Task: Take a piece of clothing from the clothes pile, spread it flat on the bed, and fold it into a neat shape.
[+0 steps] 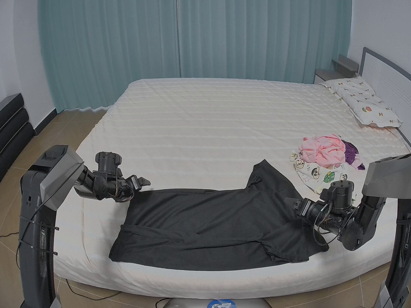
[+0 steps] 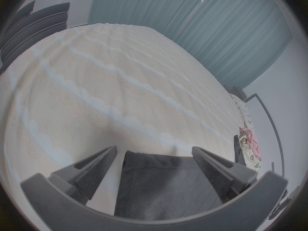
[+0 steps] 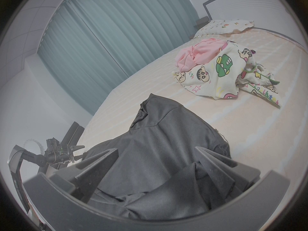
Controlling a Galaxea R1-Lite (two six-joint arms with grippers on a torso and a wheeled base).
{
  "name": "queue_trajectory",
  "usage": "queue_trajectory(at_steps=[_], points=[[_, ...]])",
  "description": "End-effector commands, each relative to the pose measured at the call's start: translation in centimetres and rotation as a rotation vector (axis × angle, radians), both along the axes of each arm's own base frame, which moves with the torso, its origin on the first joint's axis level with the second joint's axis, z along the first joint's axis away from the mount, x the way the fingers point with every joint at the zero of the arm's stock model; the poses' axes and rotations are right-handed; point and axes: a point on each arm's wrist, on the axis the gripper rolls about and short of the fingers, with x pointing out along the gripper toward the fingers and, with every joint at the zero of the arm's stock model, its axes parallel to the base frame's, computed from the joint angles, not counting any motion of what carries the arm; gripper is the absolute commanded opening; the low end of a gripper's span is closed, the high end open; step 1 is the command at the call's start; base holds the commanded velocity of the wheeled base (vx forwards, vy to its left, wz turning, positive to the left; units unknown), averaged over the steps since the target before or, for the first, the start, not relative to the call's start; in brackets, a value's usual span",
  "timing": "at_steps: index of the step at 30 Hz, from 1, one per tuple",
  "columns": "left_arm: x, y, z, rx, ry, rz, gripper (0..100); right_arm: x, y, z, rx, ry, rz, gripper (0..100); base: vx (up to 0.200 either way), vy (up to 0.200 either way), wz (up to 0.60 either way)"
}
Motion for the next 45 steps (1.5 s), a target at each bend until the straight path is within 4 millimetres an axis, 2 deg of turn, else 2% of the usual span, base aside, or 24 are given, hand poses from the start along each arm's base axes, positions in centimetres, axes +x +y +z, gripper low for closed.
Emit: queue_trajectory(at_steps=[1,2,3,7,8,10,14,20,26,35,44,45], points=[[-0.1,0.1,-0.1,0.000,0.005,0.004,0,2.2,0.4,0.4,0.005,-0.021,0.001,100,0.000,0.000,0.00],[-0.1,0.1,-0.1,0.000,0.005,0.004,0,2.2,0.4,0.4,0.005,-0.021,0.001,100,0.000,0.000,0.00],[-0.3,0.1,-0.3,0.002,0.016,0.006,0,3.6,0.6,0.6,0.000,-0.005,-0.001,100,0.000,0.000,0.00],[-0.8,0.3,-0.5,0.001,0.031,0.015,0,6.8,0.8,0.9,-0.004,0.015,-0.010,100,0.000,0.000,0.00],[-0.7,0.3,-0.5,0.001,0.029,0.015,0,6.9,0.7,0.9,-0.004,0.015,-0.011,100,0.000,0.000,0.00],[-1.1,0.3,0.0,-0.019,0.012,0.034,0,9.5,0.2,0.6,-0.032,0.030,-0.021,100,0.000,0.000,0.00],[-1.5,0.3,0.4,-0.034,-0.016,0.050,0,12.1,-0.5,-0.4,-0.104,0.046,0.004,100,0.000,0.000,0.00],[-2.0,0.4,0.3,-0.035,-0.003,0.054,0,13.9,-1.3,-2.3,-0.160,0.018,0.150,100,0.000,0.000,0.00],[-2.3,0.4,0.5,-0.065,0.012,0.080,0,16.3,-1.1,-5.0,-0.179,-0.006,0.160,100,0.000,0.000,0.00],[-2.4,0.4,0.7,-0.082,0.016,0.095,0,19.0,-1.6,-5.2,-0.174,-0.036,0.138,100,0.000,0.000,0.00],[-2.5,0.4,0.8,-0.082,0.018,0.095,0,19.5,-1.6,-4.9,-0.139,-0.046,0.120,100,0.000,0.000,0.00],[-2.5,0.4,0.8,-0.083,0.018,0.094,0,19.6,-1.6,-4.7,-0.135,-0.053,0.118,0,0.000,0.000,0.00]])
